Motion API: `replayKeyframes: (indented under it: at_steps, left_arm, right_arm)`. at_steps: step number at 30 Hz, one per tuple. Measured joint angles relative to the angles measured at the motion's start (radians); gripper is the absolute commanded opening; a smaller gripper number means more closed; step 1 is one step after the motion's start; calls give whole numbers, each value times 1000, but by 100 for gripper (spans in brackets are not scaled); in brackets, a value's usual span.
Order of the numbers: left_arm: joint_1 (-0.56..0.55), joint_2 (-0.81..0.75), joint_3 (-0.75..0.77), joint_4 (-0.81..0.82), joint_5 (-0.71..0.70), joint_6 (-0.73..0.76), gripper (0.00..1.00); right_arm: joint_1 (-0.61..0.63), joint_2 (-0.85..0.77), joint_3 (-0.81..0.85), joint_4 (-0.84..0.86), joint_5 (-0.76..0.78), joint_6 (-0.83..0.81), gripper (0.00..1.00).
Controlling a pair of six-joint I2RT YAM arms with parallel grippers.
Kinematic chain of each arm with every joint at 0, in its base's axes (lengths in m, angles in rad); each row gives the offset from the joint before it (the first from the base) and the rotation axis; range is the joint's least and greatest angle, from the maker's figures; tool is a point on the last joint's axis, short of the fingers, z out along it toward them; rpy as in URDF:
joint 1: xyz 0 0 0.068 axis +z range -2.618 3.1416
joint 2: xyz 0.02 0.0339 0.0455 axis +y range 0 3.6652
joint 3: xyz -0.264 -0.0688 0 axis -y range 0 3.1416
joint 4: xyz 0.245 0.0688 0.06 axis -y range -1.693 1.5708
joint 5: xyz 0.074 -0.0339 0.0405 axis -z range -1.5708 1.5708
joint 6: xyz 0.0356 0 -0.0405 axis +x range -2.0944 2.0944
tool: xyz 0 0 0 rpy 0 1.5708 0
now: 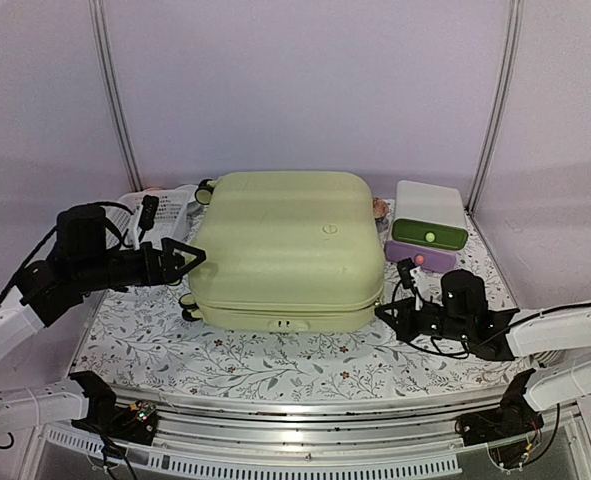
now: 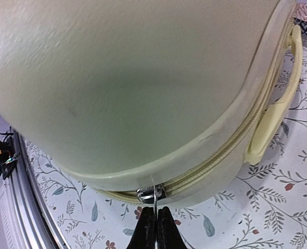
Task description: Open, take out, and arrange the luggage
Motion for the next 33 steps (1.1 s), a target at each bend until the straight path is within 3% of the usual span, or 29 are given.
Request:
replayKeyframes:
  at_steps: [6,12,18,25,33]
  left_arm:
    - [0,14,0,-8,-16,-5,94]
    - [-1,7,-5,-16,-36,-30,94]
    - [-2,-26,-58,-20,-50,-104,95]
    - [-40,-75,-138,-20,-117,-291,97]
    - [-74,-137,-266,144,-236,-455,96]
  right_arm:
    - [10,16,91,-149,186,-70,2]
    - [-27,148,237,-224,356,-123,2]
    - [-74,196,284,-230,370,-164,3]
    - [-87,188,275,-227,338,-238,3]
    - [-92,180,257,-211,315,-246,3]
